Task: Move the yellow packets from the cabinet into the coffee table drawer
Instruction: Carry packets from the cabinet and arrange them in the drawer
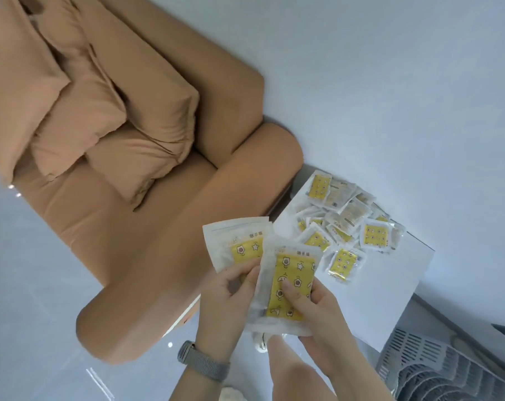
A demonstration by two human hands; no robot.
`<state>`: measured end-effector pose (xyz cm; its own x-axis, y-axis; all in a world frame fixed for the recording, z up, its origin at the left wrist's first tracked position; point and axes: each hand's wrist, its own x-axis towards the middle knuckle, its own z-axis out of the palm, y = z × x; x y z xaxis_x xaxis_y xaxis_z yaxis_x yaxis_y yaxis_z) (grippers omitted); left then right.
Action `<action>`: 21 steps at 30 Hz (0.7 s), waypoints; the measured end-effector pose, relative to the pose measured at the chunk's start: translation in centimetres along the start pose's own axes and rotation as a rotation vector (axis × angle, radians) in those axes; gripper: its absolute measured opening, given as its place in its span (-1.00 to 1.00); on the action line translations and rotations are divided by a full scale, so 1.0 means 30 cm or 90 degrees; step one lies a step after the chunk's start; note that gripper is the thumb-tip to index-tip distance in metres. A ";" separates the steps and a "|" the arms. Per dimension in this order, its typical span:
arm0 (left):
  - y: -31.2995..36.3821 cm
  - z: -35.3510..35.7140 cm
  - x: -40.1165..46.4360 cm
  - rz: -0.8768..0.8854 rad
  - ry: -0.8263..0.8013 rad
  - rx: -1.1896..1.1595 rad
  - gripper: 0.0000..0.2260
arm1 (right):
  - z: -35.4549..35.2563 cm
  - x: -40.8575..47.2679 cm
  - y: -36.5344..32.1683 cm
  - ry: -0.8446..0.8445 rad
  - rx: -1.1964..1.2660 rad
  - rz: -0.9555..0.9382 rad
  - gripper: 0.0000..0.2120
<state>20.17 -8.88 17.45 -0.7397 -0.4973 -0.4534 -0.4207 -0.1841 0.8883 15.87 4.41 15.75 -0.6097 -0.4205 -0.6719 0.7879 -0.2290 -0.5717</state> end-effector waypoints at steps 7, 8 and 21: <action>-0.090 -0.508 -0.352 0.085 0.247 -0.076 -0.84 | 0.372 -0.217 0.264 -0.124 -0.132 0.023 -0.65; -0.116 -0.589 -0.424 0.087 0.288 -0.087 -0.82 | 0.430 -0.260 0.322 -0.152 -0.170 0.036 -0.66; -0.449 -1.259 -1.161 0.015 0.673 -0.468 -0.12 | 0.965 -0.645 0.980 -0.401 -0.553 0.074 -0.81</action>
<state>71.45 -21.12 24.03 0.1719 -0.8714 -0.4594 0.2239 -0.4196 0.8797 53.34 -19.61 25.59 -0.1855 -0.8322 -0.5226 0.3564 0.4386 -0.8250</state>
